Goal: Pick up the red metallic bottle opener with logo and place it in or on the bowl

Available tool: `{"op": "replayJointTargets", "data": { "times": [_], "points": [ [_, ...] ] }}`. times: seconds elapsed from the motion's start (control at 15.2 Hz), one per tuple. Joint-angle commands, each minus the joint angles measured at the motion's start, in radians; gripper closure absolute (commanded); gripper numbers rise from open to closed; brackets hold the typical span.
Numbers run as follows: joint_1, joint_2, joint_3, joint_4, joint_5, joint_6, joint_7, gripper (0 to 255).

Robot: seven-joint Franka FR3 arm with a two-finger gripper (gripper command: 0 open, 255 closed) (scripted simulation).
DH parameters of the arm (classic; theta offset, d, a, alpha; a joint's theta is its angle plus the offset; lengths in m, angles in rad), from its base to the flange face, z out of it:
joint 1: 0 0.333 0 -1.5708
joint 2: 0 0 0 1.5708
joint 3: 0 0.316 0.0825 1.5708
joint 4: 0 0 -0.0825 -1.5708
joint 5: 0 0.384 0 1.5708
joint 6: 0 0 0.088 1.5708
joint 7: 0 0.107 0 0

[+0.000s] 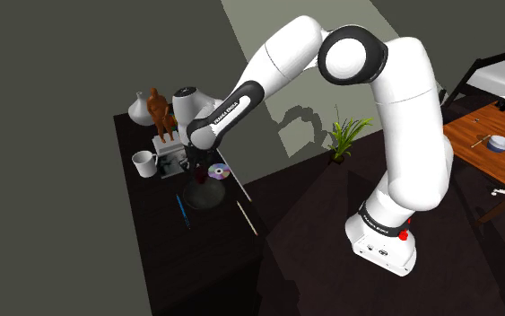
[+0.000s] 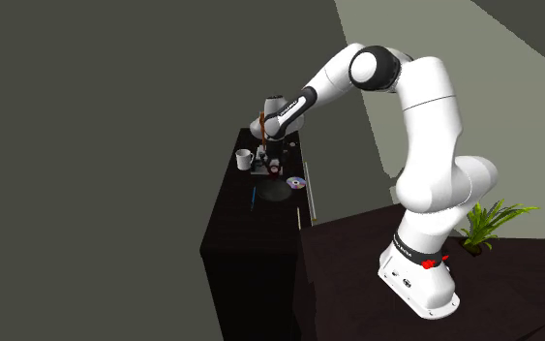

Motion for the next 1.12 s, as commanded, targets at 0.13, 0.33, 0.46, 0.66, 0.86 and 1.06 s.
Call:
{"op": "replayJointTargets", "data": {
  "times": [0.13,0.33,0.46,0.66,0.86,1.06],
  "points": [
    [0.009,0.039,-0.012,0.005,-0.014,0.034,0.007,255],
    [0.016,0.070,-0.022,0.012,-0.024,0.058,0.013,255],
    [0.018,0.079,-0.025,0.014,-0.027,0.065,0.014,255],
    [0.018,0.079,-0.025,0.014,-0.027,0.064,0.014,255],
    [0.018,0.079,-0.025,0.014,-0.027,0.064,0.014,255],
    [0.018,0.079,-0.025,0.014,-0.027,0.064,0.014,0]
  ]
}}
